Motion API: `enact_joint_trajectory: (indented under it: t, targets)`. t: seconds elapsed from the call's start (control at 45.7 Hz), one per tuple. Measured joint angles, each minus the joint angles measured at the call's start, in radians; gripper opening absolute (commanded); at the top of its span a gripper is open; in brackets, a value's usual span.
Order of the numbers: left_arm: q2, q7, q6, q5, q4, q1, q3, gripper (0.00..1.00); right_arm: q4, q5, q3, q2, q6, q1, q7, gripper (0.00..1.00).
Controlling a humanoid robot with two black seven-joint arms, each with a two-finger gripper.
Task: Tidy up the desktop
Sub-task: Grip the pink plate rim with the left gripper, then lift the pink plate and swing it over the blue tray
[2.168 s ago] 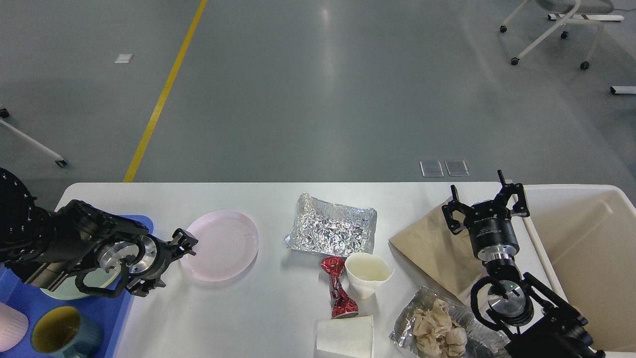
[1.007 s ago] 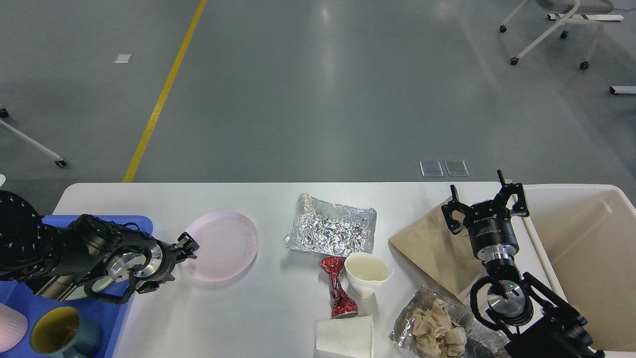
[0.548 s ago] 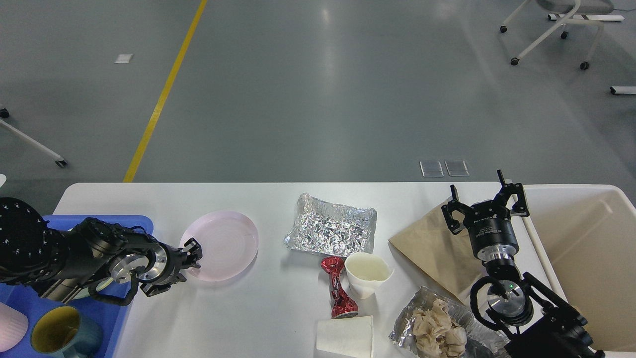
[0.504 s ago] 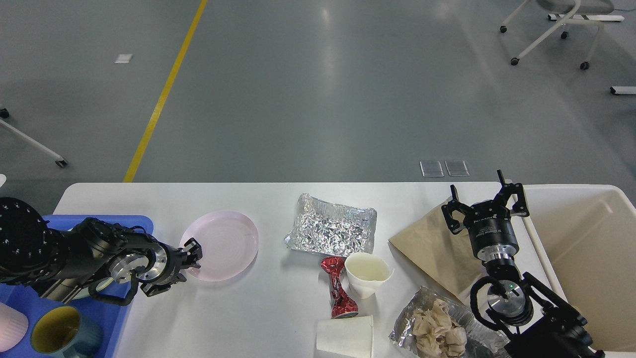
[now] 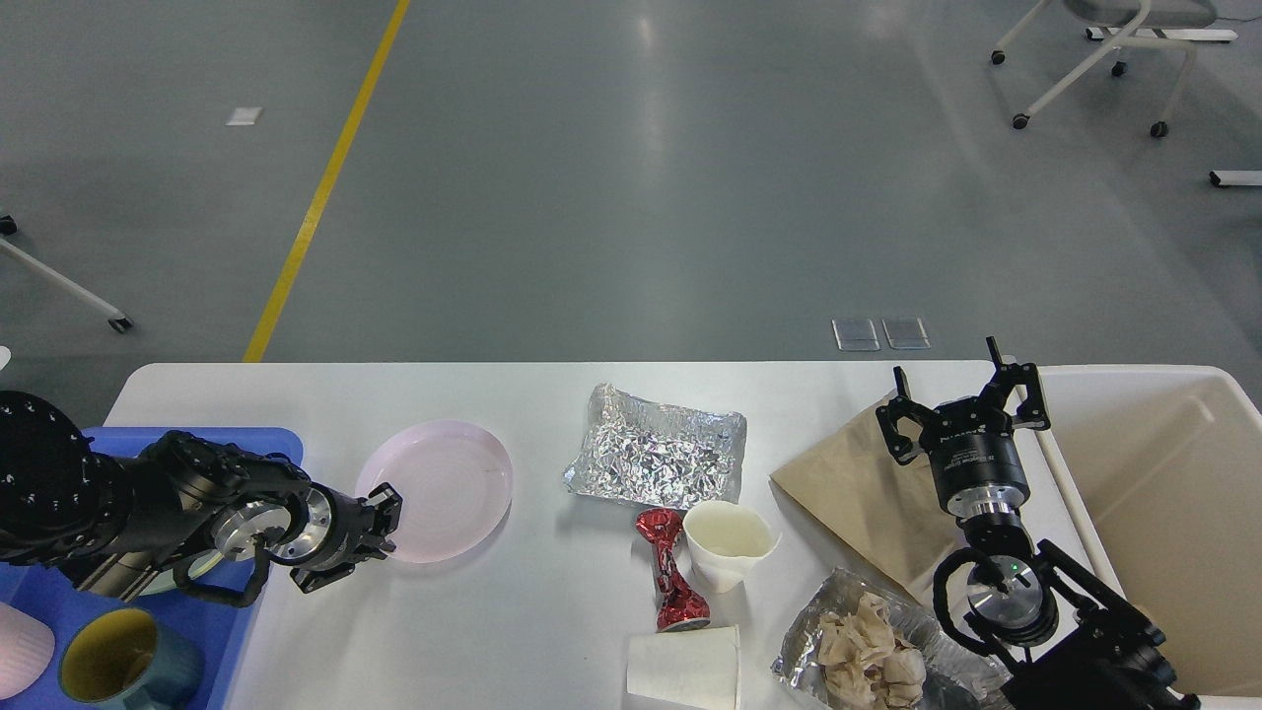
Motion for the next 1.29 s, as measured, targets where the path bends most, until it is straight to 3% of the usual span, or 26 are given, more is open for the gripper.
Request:
enact_joint_trajectory:
  t: [0.591, 0.876, 1.029, 1.292]
  targets:
    - [0.009, 0.008, -0.090, -0.010, -0.002, -0.030, -0.006, 0.00, 0.000, 0.000, 0.000, 0.000, 0.000, 0.000, 0.000, 1.00]
    - [0.022, 0.009, -0.230, -0.012, -0.018, -0.074, -0.004, 0.00, 0.000, 0.000, 0.001, 0.000, 0.000, 0.000, 0.000, 1.00]
    - [0.043, 0.021, -0.279, -0.009, -0.085, -0.176, 0.092, 0.00, 0.000, 0.000, 0.000, 0.000, 0.000, 0.000, 0.000, 1.00]
    - [0.112, 0.024, -0.314, -0.001, -0.276, -0.467, 0.298, 0.00, -0.001, 0.000, 0.000, 0.000, 0.000, 0.000, 0.000, 1.00]
